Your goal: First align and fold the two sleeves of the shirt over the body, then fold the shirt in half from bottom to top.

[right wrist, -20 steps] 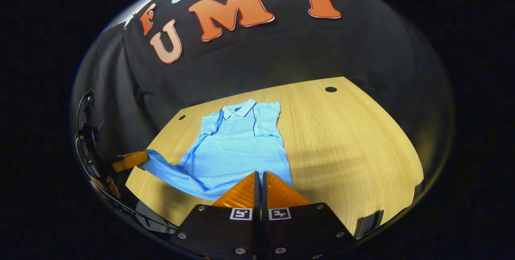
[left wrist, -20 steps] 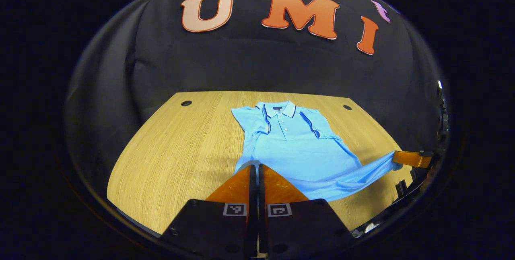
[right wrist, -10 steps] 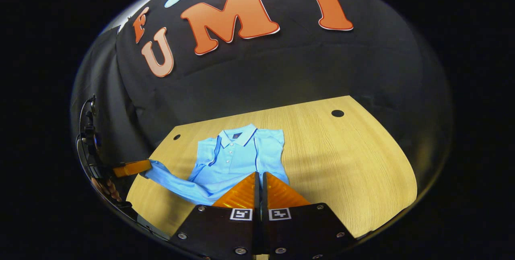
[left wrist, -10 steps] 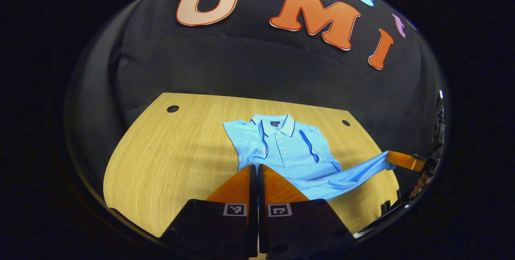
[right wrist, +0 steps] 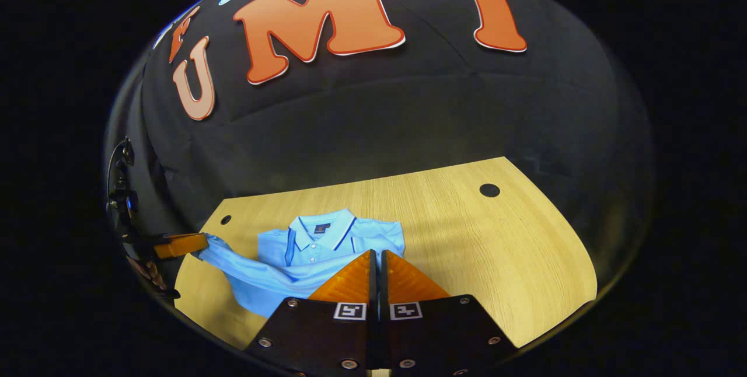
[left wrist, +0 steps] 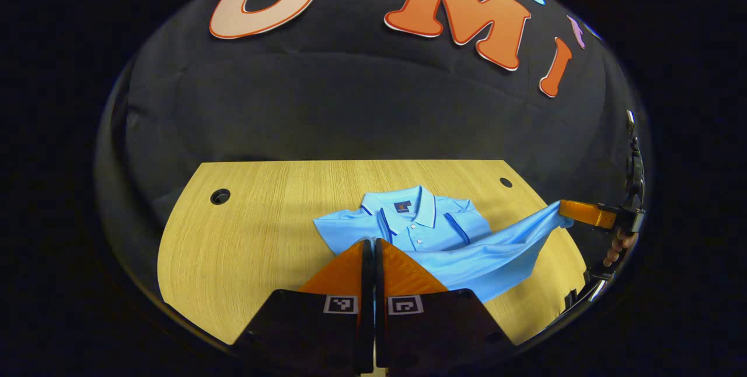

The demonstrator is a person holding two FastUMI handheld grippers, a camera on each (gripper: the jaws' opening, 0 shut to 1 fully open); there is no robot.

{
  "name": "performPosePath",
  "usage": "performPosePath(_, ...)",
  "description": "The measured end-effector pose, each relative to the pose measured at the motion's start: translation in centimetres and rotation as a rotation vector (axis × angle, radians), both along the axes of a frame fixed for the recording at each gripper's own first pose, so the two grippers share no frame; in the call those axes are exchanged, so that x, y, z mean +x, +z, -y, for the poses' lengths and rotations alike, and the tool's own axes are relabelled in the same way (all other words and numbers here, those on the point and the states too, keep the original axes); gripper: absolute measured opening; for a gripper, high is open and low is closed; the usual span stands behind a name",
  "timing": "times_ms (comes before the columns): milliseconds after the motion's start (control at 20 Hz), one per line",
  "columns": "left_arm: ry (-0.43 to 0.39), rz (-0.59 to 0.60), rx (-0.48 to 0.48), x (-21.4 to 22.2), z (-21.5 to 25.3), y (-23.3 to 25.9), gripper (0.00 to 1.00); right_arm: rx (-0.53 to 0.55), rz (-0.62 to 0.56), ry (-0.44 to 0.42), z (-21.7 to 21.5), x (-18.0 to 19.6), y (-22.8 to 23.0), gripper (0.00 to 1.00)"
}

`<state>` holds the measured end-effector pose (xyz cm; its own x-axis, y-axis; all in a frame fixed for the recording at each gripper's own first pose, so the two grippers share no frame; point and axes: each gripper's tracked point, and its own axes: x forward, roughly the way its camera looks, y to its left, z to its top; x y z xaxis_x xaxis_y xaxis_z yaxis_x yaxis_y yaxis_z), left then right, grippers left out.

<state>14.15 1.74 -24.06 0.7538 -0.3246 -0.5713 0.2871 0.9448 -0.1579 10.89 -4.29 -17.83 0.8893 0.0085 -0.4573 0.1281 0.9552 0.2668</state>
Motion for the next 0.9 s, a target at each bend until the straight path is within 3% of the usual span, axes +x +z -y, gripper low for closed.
performPosePath(400,0.119,0.015,0.011,8.8,-1.3,-1.9,0.05,0.019,-0.011,0.036,1.4,9.3,-1.5,0.00)
performPosePath(900,0.254,0.013,0.083,16.3,-1.6,-7.3,0.07,-0.009,-0.047,0.057,0.9,17.2,-8.2,0.01)
